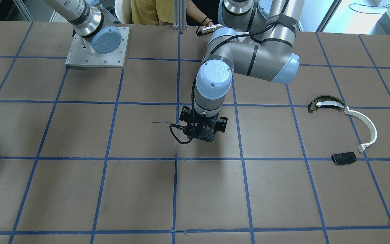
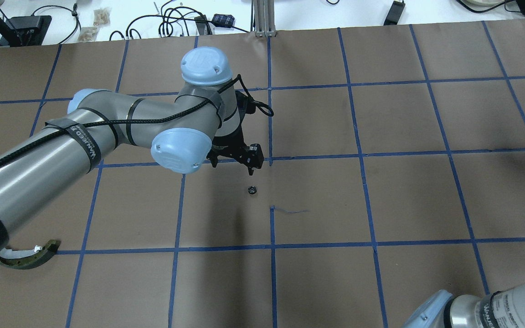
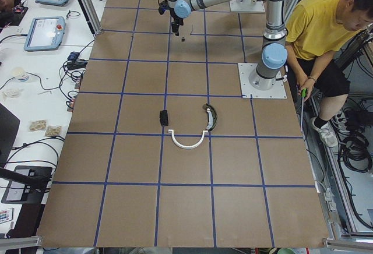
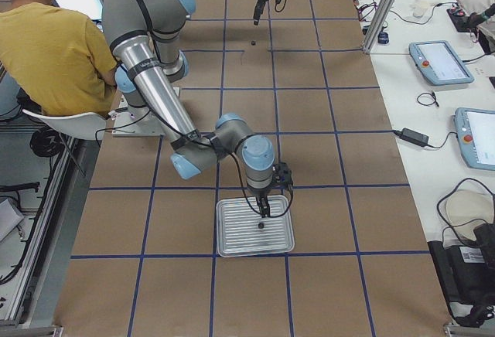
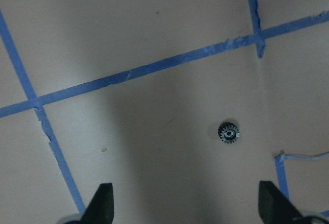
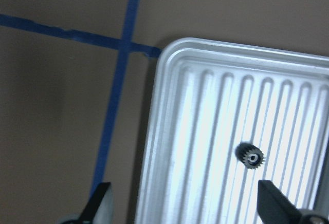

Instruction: Place bearing gear from tray to pile

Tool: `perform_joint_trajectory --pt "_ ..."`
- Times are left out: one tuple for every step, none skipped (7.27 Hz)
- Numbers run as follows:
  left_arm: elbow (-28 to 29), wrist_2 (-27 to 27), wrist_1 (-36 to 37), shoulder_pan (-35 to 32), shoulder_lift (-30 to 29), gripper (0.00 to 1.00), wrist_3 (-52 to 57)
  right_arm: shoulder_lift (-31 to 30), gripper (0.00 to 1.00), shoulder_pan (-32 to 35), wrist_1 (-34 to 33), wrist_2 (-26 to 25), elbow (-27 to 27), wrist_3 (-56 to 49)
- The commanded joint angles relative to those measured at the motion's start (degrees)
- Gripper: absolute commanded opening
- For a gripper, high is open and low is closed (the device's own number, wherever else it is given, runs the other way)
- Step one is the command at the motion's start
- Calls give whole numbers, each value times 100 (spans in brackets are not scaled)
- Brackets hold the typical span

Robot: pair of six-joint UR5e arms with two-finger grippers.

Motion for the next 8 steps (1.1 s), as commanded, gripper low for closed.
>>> perform_joint_trajectory --pt "-279 -180 499 -101 -335 98 -47 799 100 -259 3 21 -622 -173" --pt "-280 -198 535 -101 -441 99 -39 845 100 -278 13 30 -633 -164" --pt "-289 -190 526 -127 -529 100 -39 837 100 -278 100 39 -624 -121" --pt "-280 -198 544 -128 -582 100 -47 811 99 -243 257 56 -624 -7" --pt "-280 -207 605 -128 -617 100 -47 810 99 -225 259 257 -581 72" --pt "-280 -207 605 -128 -670 94 -39 819 98 -225 250 259 -571 82" --pt "-280 -207 614 -128 -696 92 -30 828 87 -225 241 259 -571 73" --pt "-280 -207 614 -128 -705 85 -39 819 79 -217 241 276 -580 73"
